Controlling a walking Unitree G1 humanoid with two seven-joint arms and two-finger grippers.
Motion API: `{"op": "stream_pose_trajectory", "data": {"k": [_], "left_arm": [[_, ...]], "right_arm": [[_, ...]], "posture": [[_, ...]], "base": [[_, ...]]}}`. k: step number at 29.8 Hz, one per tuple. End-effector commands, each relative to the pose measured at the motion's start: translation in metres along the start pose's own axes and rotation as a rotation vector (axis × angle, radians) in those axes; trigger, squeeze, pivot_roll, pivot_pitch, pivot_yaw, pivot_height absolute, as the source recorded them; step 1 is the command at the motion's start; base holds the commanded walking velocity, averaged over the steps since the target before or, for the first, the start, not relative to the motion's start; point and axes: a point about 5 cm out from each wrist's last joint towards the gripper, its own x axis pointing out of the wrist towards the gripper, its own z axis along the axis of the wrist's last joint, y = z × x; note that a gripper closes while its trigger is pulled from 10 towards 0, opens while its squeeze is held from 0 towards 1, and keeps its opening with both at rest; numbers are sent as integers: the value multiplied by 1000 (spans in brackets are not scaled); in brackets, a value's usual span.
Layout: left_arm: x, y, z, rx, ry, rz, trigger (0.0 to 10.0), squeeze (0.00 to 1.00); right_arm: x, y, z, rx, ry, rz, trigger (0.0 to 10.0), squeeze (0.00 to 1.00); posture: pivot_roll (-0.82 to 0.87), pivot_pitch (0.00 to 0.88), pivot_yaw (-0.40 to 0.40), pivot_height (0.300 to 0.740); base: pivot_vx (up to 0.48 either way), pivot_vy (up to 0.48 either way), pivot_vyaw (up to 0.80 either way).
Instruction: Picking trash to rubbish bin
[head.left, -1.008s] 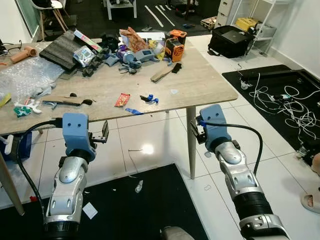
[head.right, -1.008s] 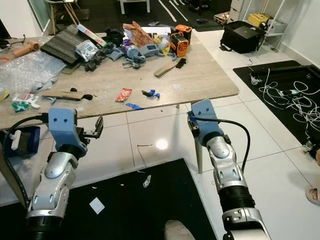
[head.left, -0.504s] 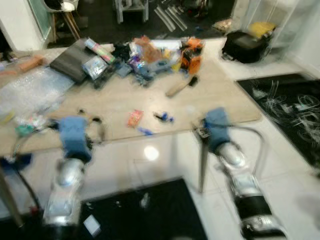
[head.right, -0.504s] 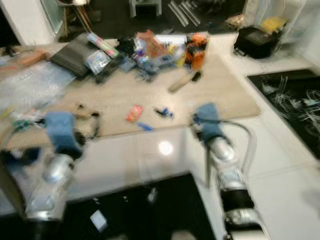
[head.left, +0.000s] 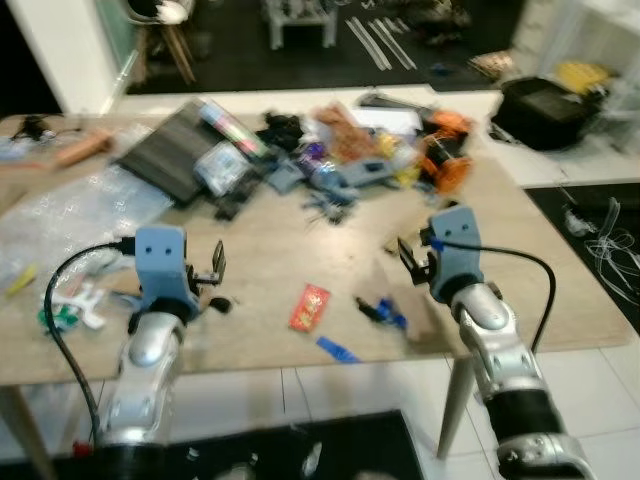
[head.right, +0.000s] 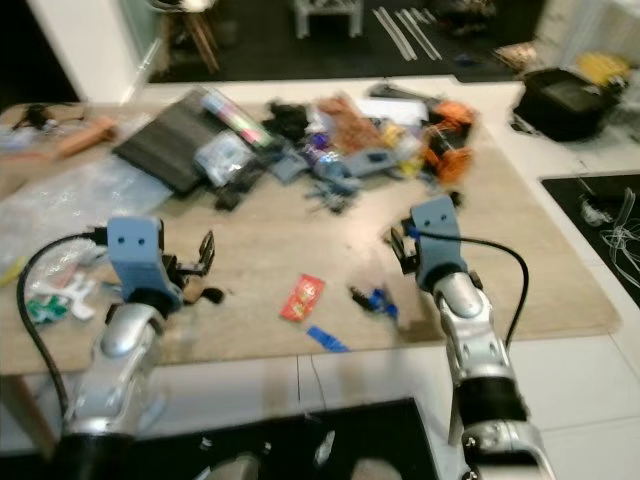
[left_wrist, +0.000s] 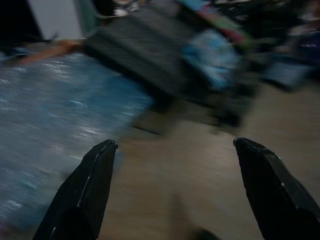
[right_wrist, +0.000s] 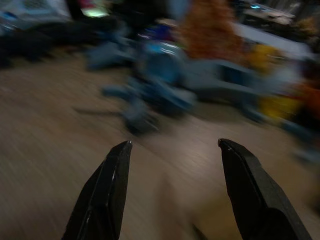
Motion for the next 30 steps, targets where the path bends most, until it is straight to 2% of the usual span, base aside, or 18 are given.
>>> {"op": "stream_pose_trajectory", "data": {"k": [1,4,9,12,17,18,19,26,30], "left_arm": [[1,-4,1,12,-2,-31,10000,0],[0,-7,2,13,-9,-56,10000,0],[0,-12,4,6,-18,-105,10000,0],[0,-18,6,-14,-31,-176,10000,0],[0,-23,8,-11,-42,-228,10000,0],[0,-24,8,-11,-44,-239,10000,0],[0,-25,8,-13,-47,-249,10000,0],[-3,-30,12,-20,-66,-307,10000,0],[-6,-29,14,-24,-71,-325,10000,0]], "right_arm": [[-3,-5,-2,1,7,-15,10000,0],[-3,-8,-2,3,10,-26,10000,0],[-4,-14,2,-49,-1,-64,10000,0],[-4,-26,8,-111,-20,-111,10000,0],[1,-36,13,-155,-28,-146,10000,0],[4,-41,14,-178,-20,-160,10000,357],[7,-46,15,-197,-12,-173,10000,1000],[21,-60,18,-240,26,-215,10000,1000],[27,-65,20,-226,43,-228,10000,1000]], "posture": [[-160,0,10,740],[-160,0,10,740],[-161,0,11,740],[-166,0,17,740],[-169,0,19,740],[-171,0,20,740],[-171,0,20,740],[-156,0,19,740],[-147,0,22,740]], "base": [[0,0,0],[0,0,0],[0,0,0],[0,0,0],[0,0,0],[0,0,0],[0,0,0],[0,0,0],[0,0,0]]}}
